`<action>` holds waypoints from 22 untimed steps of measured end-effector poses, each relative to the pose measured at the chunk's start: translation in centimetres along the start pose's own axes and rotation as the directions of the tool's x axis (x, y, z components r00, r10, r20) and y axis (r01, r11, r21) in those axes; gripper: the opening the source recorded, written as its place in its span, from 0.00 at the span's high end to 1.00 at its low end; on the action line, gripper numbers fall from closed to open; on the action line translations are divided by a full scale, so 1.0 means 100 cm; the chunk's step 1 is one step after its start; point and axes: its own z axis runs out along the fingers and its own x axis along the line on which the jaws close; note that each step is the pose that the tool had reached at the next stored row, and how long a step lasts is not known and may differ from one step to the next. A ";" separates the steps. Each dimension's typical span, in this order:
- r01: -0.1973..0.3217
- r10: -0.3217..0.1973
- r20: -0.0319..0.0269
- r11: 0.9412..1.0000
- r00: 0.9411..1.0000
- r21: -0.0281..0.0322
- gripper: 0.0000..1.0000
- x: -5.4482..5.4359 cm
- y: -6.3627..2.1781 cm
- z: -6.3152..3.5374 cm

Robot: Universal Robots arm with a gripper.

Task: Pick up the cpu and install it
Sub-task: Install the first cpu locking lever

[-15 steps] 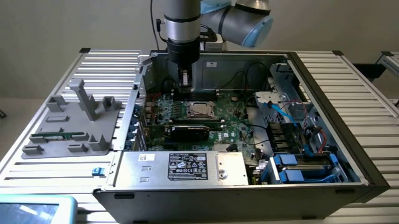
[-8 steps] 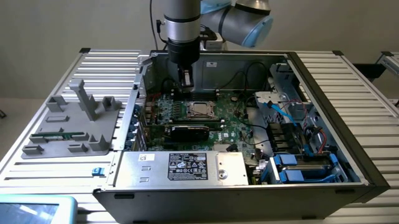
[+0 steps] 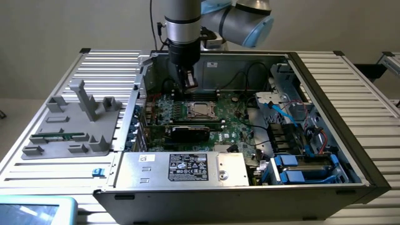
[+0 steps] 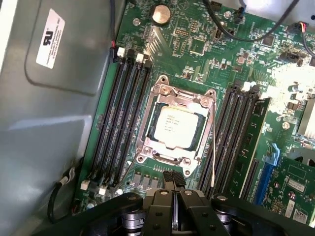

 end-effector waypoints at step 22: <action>0.346 -0.346 0.029 0.938 0.938 0.018 0.91 0.002 -0.0004 -0.0141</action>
